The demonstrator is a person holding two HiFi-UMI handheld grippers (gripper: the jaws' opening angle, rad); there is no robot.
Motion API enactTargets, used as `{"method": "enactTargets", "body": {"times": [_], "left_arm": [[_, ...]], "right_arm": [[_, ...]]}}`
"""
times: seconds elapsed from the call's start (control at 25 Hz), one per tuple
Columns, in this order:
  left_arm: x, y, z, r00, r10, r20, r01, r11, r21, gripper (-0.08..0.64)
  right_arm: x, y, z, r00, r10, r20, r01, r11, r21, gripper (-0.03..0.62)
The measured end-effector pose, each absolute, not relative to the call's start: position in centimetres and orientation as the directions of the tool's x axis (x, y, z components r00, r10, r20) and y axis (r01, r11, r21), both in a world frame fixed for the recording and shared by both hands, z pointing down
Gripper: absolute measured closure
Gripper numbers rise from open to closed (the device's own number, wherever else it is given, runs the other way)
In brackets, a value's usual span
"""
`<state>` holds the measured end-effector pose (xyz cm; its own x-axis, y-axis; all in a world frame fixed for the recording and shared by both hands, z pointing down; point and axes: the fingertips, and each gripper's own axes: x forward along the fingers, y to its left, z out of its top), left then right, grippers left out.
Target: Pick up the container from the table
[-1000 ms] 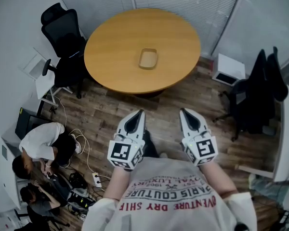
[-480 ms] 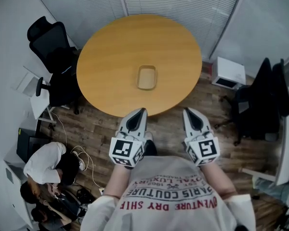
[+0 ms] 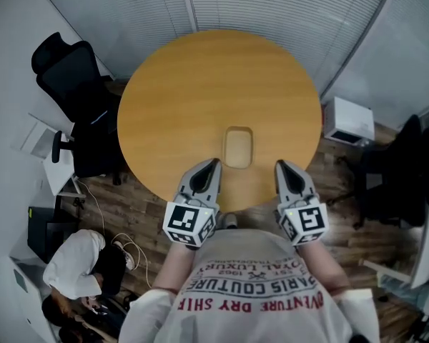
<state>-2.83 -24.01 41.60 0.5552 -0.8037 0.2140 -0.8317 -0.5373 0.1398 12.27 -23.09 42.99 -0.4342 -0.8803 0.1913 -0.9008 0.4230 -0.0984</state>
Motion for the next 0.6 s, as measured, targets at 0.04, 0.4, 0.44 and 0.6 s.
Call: {"method": "enactTargets", "body": {"times": [0.04,0.4,0.44,0.6], "left_arm": [[-3.5,-24.9,41.9,0.558,-0.800,0.219,-0.830,-0.539,0.145,0.558],[-7.4,-29.6,45.0,0.557,-0.783,0.277,-0.830,-0.516,0.210,0.560],[-7.6,-29.9,45.3,0.555,-0.781,0.286,-0.832,-0.509,0.221,0.558],[-7.9,-31.1,46.7,0.535,-0.783,0.317,-0.844,-0.484,0.229,0.558]], "right_arm": [[11.7,-24.3,43.5,-0.429,-0.880,0.203,-0.903,0.416,-0.106,0.591],[8.5,-30.7,49.3,-0.389,-0.846,0.364,-0.921,0.358,-0.152,0.591],[8.4,-31.1,50.1,-0.383,-0.839,0.386,-0.924,0.348,-0.159,0.591],[8.9,-32.7,53.0,-0.363,-0.814,0.454,-0.931,0.302,-0.204,0.591]]}}
